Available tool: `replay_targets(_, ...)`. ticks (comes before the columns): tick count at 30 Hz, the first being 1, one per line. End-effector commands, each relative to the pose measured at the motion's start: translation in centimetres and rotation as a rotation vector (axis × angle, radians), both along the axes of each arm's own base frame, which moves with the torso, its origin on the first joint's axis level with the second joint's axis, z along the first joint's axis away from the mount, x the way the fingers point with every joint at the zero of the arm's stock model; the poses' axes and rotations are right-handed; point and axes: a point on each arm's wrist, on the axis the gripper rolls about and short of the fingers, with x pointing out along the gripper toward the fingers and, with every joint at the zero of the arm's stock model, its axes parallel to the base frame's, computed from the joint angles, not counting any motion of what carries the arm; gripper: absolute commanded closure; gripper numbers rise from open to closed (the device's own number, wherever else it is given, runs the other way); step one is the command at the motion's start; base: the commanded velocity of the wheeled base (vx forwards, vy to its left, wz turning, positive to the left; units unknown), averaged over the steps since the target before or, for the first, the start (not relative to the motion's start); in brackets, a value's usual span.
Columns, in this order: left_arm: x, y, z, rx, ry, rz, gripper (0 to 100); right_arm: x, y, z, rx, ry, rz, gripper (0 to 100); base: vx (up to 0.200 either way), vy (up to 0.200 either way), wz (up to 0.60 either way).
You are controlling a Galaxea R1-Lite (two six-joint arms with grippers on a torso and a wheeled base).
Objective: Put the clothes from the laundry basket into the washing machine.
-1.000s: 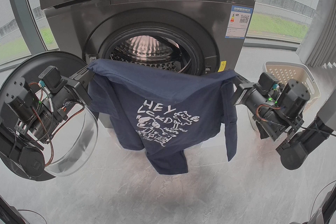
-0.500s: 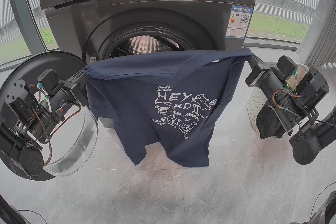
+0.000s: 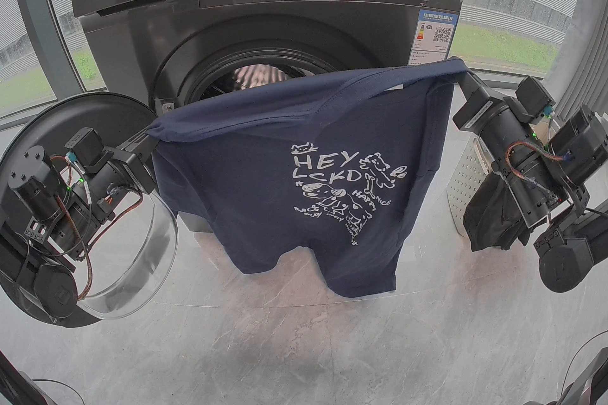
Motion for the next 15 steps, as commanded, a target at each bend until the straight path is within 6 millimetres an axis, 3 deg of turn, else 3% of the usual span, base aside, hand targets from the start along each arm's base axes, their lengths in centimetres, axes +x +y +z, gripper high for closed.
replay_targets(1,-0.09,0.03,0.32,-0.003,-0.012,0.000,100,-0.97,0.30,0.96,0.019,-0.020,0.015,100,0.000,0.000,0.00)
replay_targets(15,-0.04,-0.50,0.55,0.000,-0.025,-0.020,100,-1.01,0.59,0.90,0.019,-0.011,0.025,100,0.000,0.000,0.00)
